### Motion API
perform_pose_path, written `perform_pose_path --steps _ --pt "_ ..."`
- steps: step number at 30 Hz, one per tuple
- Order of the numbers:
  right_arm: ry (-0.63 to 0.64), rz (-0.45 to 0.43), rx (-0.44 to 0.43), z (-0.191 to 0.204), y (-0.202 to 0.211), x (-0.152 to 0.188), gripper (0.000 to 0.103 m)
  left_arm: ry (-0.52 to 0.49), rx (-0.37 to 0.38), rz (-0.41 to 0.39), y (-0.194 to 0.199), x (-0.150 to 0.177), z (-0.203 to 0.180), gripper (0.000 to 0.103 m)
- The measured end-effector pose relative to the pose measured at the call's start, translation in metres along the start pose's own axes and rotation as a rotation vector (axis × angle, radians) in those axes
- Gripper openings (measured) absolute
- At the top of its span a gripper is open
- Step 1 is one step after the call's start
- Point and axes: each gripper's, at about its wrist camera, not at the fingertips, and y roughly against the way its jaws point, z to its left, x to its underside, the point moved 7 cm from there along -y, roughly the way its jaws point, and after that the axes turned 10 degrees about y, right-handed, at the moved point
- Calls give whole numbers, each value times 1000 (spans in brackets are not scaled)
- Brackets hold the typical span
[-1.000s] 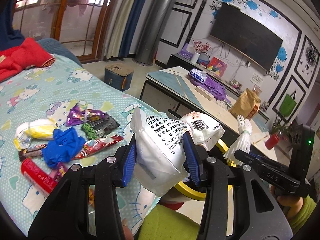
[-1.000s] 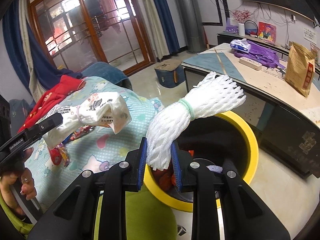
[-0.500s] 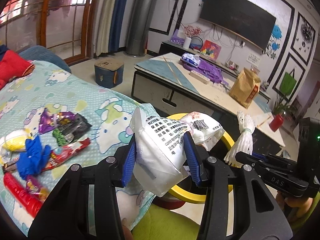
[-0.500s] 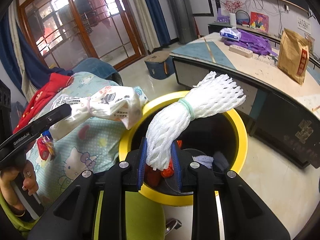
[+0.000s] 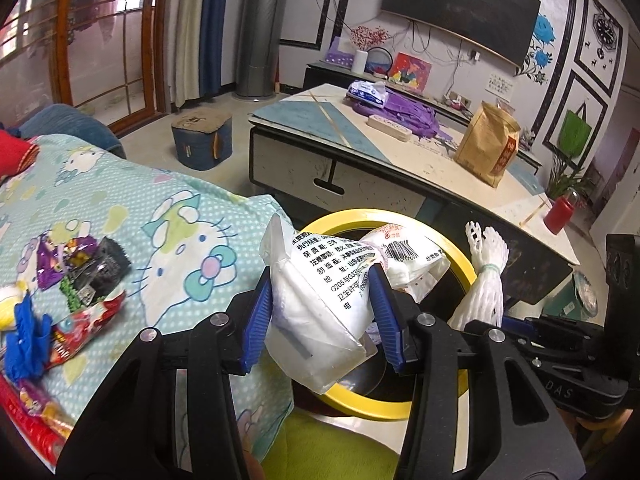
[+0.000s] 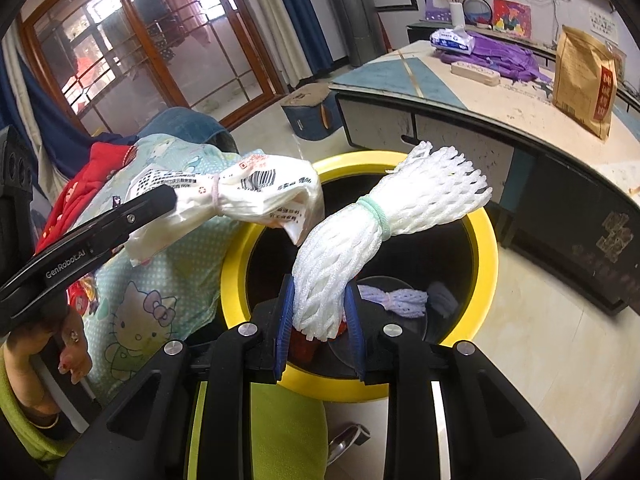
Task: Collect trash
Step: 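Open both tools to drop the white bag and foam net into the bin, then move both tools back over the remaining candy wrappers on the bed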
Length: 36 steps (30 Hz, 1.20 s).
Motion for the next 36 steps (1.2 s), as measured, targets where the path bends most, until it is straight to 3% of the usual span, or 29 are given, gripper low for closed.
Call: perform_pose_path --steps 5,9,12,14,19,24,36 --pt "-15 10 -2 -3 -4 2 26 -5 5 15 -10 -1 -7 41" --pt "-31 11 3 -7 -5 4 36 -1 15 16 -12 -1 -10 46" --pt "-51 9 25 -12 -5 4 52 15 27 9 -10 -1 -10 59" --pt "-62 8 41 -16 -4 4 55 26 31 5 -9 -2 -9 78" --pt "-72 -8 65 -19 0 3 60 63 31 -21 2 -7 -1 87" --pt "-52 -54 77 -13 10 -3 61 87 29 -43 12 -12 5 92" --pt "24 -221 80 7 43 -29 69 116 7 -117 46 -17 23 92"
